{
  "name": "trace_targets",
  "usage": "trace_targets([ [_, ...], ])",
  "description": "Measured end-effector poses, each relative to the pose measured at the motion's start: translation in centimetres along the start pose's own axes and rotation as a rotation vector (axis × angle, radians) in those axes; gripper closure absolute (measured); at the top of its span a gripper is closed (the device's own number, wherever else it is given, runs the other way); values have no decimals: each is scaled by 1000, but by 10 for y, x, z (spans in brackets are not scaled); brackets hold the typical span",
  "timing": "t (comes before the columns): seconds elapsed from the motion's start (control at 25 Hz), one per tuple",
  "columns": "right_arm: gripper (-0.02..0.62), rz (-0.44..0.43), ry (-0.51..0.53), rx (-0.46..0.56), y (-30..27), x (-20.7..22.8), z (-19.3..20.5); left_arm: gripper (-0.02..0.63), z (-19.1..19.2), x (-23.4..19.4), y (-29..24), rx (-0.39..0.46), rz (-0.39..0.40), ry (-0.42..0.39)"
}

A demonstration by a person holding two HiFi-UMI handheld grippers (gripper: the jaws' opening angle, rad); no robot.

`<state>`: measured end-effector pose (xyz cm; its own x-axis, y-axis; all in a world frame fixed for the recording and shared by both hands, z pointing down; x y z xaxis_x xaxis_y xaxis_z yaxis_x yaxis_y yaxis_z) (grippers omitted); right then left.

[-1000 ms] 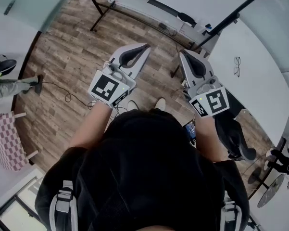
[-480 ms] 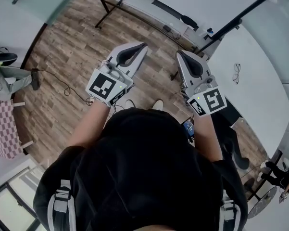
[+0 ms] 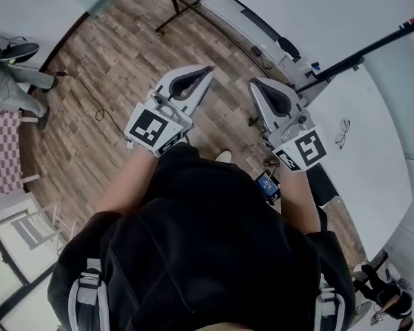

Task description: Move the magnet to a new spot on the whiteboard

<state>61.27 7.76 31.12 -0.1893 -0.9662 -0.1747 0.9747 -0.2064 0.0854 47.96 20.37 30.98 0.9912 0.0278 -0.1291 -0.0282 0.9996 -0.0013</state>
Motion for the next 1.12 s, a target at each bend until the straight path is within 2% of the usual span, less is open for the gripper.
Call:
trace_targets([
  [0.24,597,-71,-34,-29,-64,5,13,604,-4,-54,15,21,-57,-3],
  [0.44,597,-64,-39,-45,-144,8,24,604,-11,-130,33,25,-60,3],
  [0.8,597,-26,-71,-57,-308,9,39,604,-32,-289,64,18,-20,18],
  [1.12,598,12,-124,-76,-412,7,62,604,-35,-387,89,6,8,33],
])
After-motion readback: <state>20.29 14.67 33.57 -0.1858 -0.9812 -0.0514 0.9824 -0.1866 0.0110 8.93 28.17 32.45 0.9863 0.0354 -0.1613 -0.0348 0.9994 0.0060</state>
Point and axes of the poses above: the fingertips, and each gripper's own axes: y backward along the fingers, x to its right, z out of its underside, the point moved 7 cm from there along y, backward along the fingers, and after that the axes turned 9 degrees about y, right-handed, at the moved point
